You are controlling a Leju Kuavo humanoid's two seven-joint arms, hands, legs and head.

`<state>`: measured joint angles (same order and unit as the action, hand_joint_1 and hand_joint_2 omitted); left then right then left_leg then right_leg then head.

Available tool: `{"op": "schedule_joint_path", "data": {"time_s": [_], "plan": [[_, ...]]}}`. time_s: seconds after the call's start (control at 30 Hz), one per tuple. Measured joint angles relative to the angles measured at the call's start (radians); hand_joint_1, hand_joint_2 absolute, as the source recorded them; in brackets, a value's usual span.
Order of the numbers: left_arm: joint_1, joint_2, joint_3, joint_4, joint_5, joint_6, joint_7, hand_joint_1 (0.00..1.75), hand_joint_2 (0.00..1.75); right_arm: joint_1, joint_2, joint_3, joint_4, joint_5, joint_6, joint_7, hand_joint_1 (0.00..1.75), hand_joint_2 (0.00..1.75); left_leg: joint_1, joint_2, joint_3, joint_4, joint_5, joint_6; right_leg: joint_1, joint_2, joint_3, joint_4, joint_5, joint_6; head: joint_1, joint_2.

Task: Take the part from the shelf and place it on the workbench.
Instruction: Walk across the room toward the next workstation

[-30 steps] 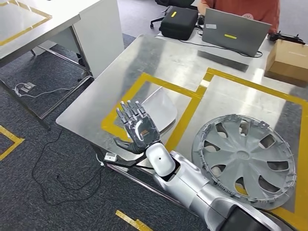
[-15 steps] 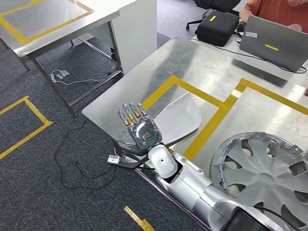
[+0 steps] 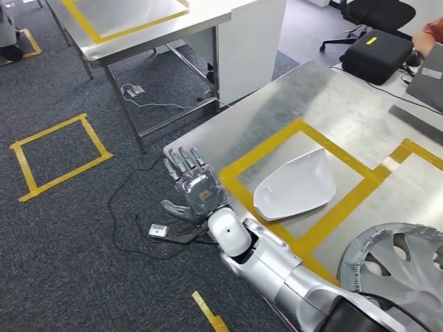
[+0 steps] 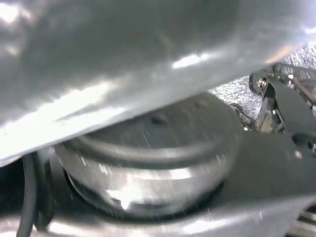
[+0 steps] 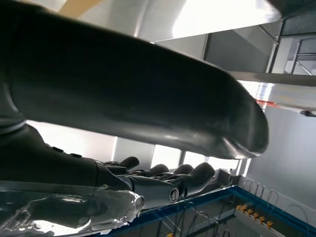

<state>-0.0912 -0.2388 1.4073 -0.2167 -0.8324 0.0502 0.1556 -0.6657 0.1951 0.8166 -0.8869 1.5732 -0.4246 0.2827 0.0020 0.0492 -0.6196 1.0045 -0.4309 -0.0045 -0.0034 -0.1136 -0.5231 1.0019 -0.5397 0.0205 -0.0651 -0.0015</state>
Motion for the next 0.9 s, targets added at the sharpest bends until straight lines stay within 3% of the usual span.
{"op": "schedule_joint_path", "data": {"time_s": [0.03, 0.1, 0.17, 0.2, 0.23, 0.27, 0.33, 0.4, 0.47, 0.5, 0.57, 0.63, 0.7, 0.73, 0.8, 0.87, 0.9], "plan": [[0.0, 0.0, 0.0, 0.0, -0.001, 0.0, 0.0, 0.0, 0.0, -0.001, 0.0, 0.001, -0.003, 0.0, 0.0, 0.0, 0.0, 0.0, 0.001, -0.012, 0.001, -0.002, 0.0, 0.007, -0.003, 0.024, -0.01, 0.024, -0.017, 0.004, 0.002, 0.0], [-0.002, -0.001, 0.0, 0.0, -0.001, 0.001, 0.0, 0.0, 0.0, -0.001, -0.002, 0.003, -0.006, 0.0, 0.003, 0.0, 0.0, 0.0, 0.003, -0.037, 0.003, -0.003, 0.0, 0.016, -0.006, 0.088, -0.065, 0.141, -0.075, 0.006, 0.007, 0.0], [-0.004, -0.001, 0.0, 0.0, -0.001, 0.002, 0.0, 0.0, 0.0, 0.003, -0.006, 0.005, -0.006, 0.0, 0.008, 0.0, 0.0, 0.0, 0.001, -0.068, 0.003, -0.003, 0.0, 0.021, -0.006, 0.111, -0.142, 0.276, -0.118, 0.004, 0.01, 0.0], [-0.004, -0.001, 0.0, 0.0, -0.001, 0.002, 0.0, 0.0, 0.0, 0.005, -0.007, 0.006, -0.007, 0.0, 0.011, 0.0, 0.0, 0.0, 0.0, -0.084, 0.003, -0.003, 0.0, 0.021, -0.005, 0.113, -0.164, 0.302, -0.113, 0.002, 0.011, 0.0], [-0.003, -0.001, 0.0, 0.0, -0.001, 0.002, 0.0, 0.0, 0.0, 0.006, -0.007, 0.007, -0.007, 0.0, 0.013, 0.001, 0.0, 0.0, 0.0, -0.1, 0.004, -0.002, 0.0, 0.021, -0.006, 0.115, -0.166, 0.284, -0.087, -0.001, 0.011, 0.0], [-0.003, -0.001, 0.0, 0.0, -0.001, 0.002, 0.0, 0.0, 0.0, 0.005, -0.007, 0.008, -0.007, 0.0, 0.014, 0.002, 0.0, 0.0, -0.001, -0.115, 0.005, -0.002, -0.001, 0.021, -0.006, 0.121, -0.148, 0.23, -0.045, -0.005, 0.011, 0.0], [-0.004, -0.002, 0.0, 0.0, -0.002, 0.0, 0.0, 0.0, 0.0, 0.004, -0.008, 0.01, -0.008, 0.0, 0.013, 0.007, 0.0, 0.0, 0.0, -0.143, 0.006, -0.001, -0.001, 0.016, -0.009, 0.163, -0.092, 0.091, 0.027, -0.012, 0.011, 0.0], [-0.006, -0.002, 0.0, 0.0, -0.005, -0.003, 0.0, 0.0, 0.0, 0.004, -0.01, 0.012, -0.01, 0.0, 0.013, 0.01, 0.0, 0.0, 0.003, -0.166, 0.001, 0.0, 0.001, 0.005, -0.011, 0.197, -0.058, 0.023, 0.047, -0.016, 0.012, 0.0], [-0.005, -0.002, 0.0, 0.0, -0.011, -0.007, 0.0, 0.0, 0.0, 0.003, -0.01, 0.014, -0.011, 0.0, 0.012, 0.011, 0.0, 0.0, 0.008, -0.187, -0.004, -0.003, 0.007, -0.009, -0.008, 0.187, -0.05, 0.016, 0.046, -0.021, 0.012, 0.0], [-0.004, -0.001, 0.0, 0.0, -0.014, -0.009, 0.0, 0.0, 0.0, 0.002, -0.009, 0.015, -0.011, 0.0, 0.012, 0.011, 0.0, 0.0, 0.008, -0.181, -0.007, 0.001, 0.004, -0.015, -0.009, 0.175, -0.047, 0.013, 0.048, -0.025, 0.012, 0.0], [-0.003, -0.001, 0.0, 0.0, -0.019, -0.014, 0.0, 0.0, 0.0, 0.0, -0.007, 0.016, -0.014, 0.0, 0.014, 0.011, 0.0, 0.0, 0.004, -0.132, -0.029, 0.049, -0.027, -0.023, -0.01, 0.149, -0.039, 0.004, 0.051, -0.035, 0.007, 0.0], [-0.003, 0.0, -0.001, 0.0, -0.023, -0.018, 0.0, 0.0, 0.0, -0.001, -0.007, 0.017, -0.015, 0.0, 0.015, 0.012, 0.0, 0.0, 0.004, -0.075, -0.086, 0.167, -0.087, -0.03, -0.007, 0.119, -0.034, 0.001, 0.049, -0.044, 0.003, 0.0], [-0.002, 0.0, -0.002, 0.0, -0.027, -0.021, 0.0, 0.0, 0.0, 0.0, -0.009, 0.019, -0.015, 0.0, 0.015, 0.015, 0.0, 0.0, 0.006, -0.059, -0.137, 0.266, -0.12, -0.035, -0.004, 0.088, -0.033, 0.001, 0.046, -0.047, 0.002, 0.0], [-0.001, 0.0, -0.003, 0.0, -0.029, -0.021, 0.0, 0.0, 0.0, 0.001, -0.01, 0.02, -0.015, 0.0, 0.014, 0.016, 0.0, 0.0, 0.006, -0.056, -0.14, 0.274, -0.113, -0.035, -0.002, 0.074, -0.033, 0.001, 0.044, -0.047, 0.002, 0.0], [0.0, 0.001, -0.005, 0.0, -0.035, -0.025, 0.0, 0.0, 0.0, 0.001, -0.01, 0.022, -0.015, 0.0, 0.014, 0.016, 0.0, 0.0, 0.005, -0.041, -0.089, 0.183, -0.056, -0.031, 0.0, 0.05, -0.029, 0.002, 0.04, -0.045, 0.002, 0.0], [-0.001, 0.001, -0.007, 0.0, -0.043, -0.032, 0.0, 0.0, 0.0, -0.002, -0.01, 0.024, -0.015, 0.0, 0.015, 0.017, 0.0, 0.0, -0.005, 0.007, -0.016, 0.055, -0.011, -0.021, 0.007, 0.03, -0.023, 0.003, 0.032, -0.039, 0.003, 0.0], [-0.001, 0.0, -0.008, 0.0, -0.046, -0.035, 0.0, 0.0, 0.0, -0.003, -0.011, 0.024, -0.015, 0.0, 0.016, 0.017, 0.0, 0.0, -0.01, 0.026, 0.004, 0.018, -0.004, -0.015, 0.011, 0.02, -0.021, 0.004, 0.028, -0.035, 0.003, 0.0]]}}
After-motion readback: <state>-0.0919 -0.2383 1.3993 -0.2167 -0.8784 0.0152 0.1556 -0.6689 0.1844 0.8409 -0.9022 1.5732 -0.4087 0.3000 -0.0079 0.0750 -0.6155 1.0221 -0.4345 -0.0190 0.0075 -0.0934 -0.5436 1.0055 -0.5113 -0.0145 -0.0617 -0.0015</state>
